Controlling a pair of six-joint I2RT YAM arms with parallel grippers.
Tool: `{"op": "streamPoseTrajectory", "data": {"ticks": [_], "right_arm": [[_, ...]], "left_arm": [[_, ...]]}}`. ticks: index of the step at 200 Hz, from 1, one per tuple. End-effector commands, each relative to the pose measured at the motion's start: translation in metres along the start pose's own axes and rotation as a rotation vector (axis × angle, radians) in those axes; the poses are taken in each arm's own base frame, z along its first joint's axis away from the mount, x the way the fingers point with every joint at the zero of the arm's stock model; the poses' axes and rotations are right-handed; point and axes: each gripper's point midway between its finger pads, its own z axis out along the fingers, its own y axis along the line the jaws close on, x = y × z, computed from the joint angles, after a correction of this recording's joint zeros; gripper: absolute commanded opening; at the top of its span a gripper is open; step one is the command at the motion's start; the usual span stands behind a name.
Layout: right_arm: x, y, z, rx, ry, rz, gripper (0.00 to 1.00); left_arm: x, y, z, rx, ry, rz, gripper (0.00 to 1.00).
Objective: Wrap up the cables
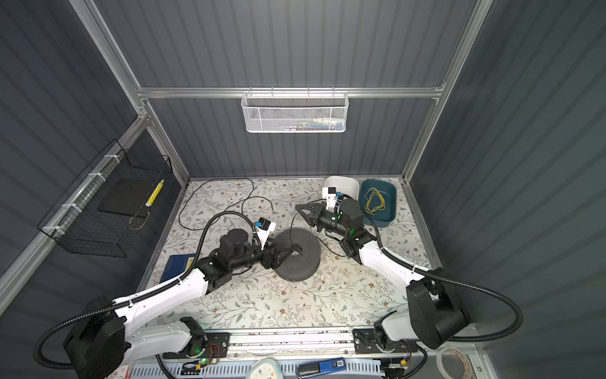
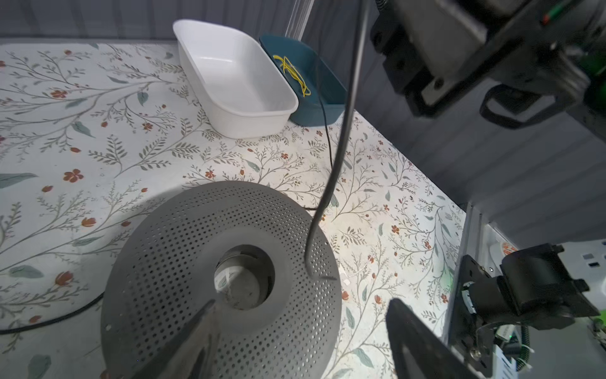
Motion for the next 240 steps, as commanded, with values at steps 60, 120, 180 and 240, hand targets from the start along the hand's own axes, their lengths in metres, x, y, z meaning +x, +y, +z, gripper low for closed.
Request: {"op": "streamPoseTrajectory", "data": {"ticks": [60, 120, 180, 240], "right_arm": [[-0.015, 0.021, -0.017, -0.085, -0.133, 0.066, 0.0], [-0.026, 0.025, -0.019, -0.116, -0.191, 0.087, 0.0], [-0.025, 0.019, -0.019, -0.1, -0.188, 0.097, 0.0], [-0.025, 0.016, -0.018, -0.1, -0.191, 0.107, 0.0]], "left_arm": [[-0.045, -0.013, 0.005, 0.147, -0.399, -0.025, 0.73], [-0.04, -0.004, 0.041, 0.16, -0.402, -0.08, 0.52], [-0.035, -0.001, 0.043, 0.149, -0.407, -0.088, 0.23], [-0.033, -0.005, 0.04, 0.158, -0.389, -0.063, 0.0]]}}
